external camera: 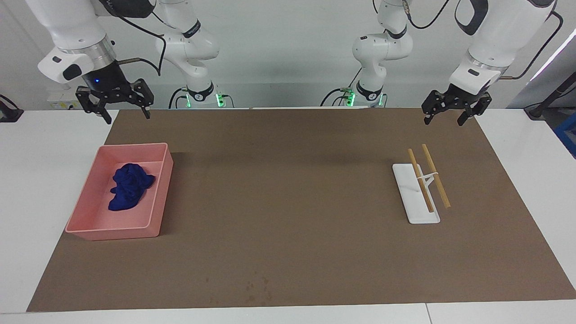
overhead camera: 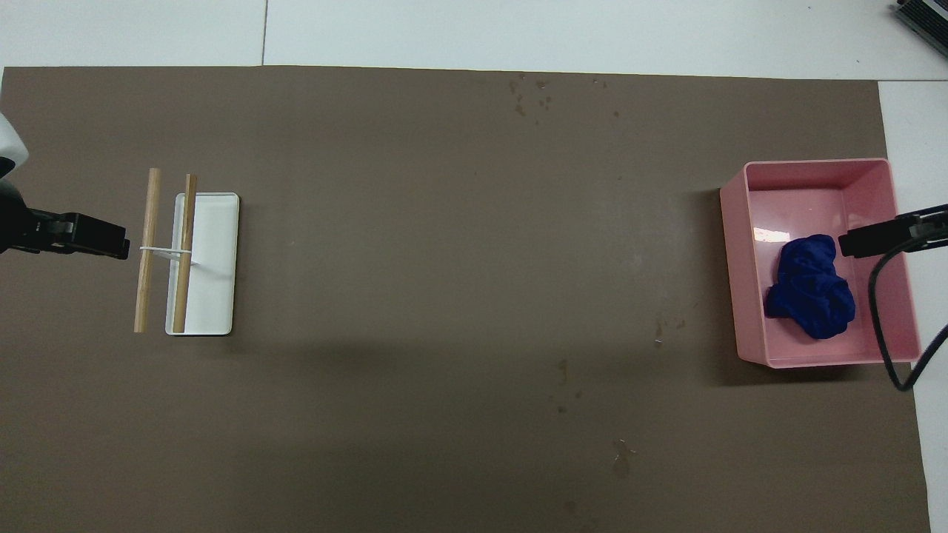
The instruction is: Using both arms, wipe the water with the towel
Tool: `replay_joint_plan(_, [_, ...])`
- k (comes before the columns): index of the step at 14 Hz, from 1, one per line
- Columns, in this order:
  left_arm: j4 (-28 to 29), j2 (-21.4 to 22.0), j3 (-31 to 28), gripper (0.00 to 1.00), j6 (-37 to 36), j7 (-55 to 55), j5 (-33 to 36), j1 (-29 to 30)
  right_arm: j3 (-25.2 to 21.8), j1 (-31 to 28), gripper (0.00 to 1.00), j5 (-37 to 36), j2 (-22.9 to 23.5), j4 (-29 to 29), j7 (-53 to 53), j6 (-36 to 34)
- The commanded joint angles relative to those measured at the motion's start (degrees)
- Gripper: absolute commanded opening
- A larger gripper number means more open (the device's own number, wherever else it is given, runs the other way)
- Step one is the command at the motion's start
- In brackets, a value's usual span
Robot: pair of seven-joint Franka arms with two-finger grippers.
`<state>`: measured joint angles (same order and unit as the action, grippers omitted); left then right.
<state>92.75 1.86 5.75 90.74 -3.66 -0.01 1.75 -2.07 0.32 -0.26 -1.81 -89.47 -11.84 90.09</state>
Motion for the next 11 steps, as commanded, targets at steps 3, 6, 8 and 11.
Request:
replay_joint_plan(3, [1.38, 1.31, -0.66, 1.0, 0.14, -0.55, -0.78, -0.43, 0.32, -0.67, 1.0, 1.4, -1.18, -1.76, 1.12, 0.62])
replay_joint_plan(6, [1.38, 1.31, -0.66, 1.0, 0.14, -0.55, -0.78, -0.43, 0.31, -0.67, 1.0, 1.41, -1.27, -1.76, 1.03, 0.62])
replay_joint_plan(8, [1.38, 1.31, -0.66, 1.0, 0.14, -0.55, -0.78, -0.43, 0.23, -0.67, 1.0, 1.41, -1.27, -1.76, 1.03, 0.53])
replay_joint_plan(11, [1.38, 1.31, -0.66, 1.0, 0.14, -0.55, -0.78, -0.43, 0.23, -0.67, 1.0, 1.41, -1.27, -1.76, 0.86, 0.53])
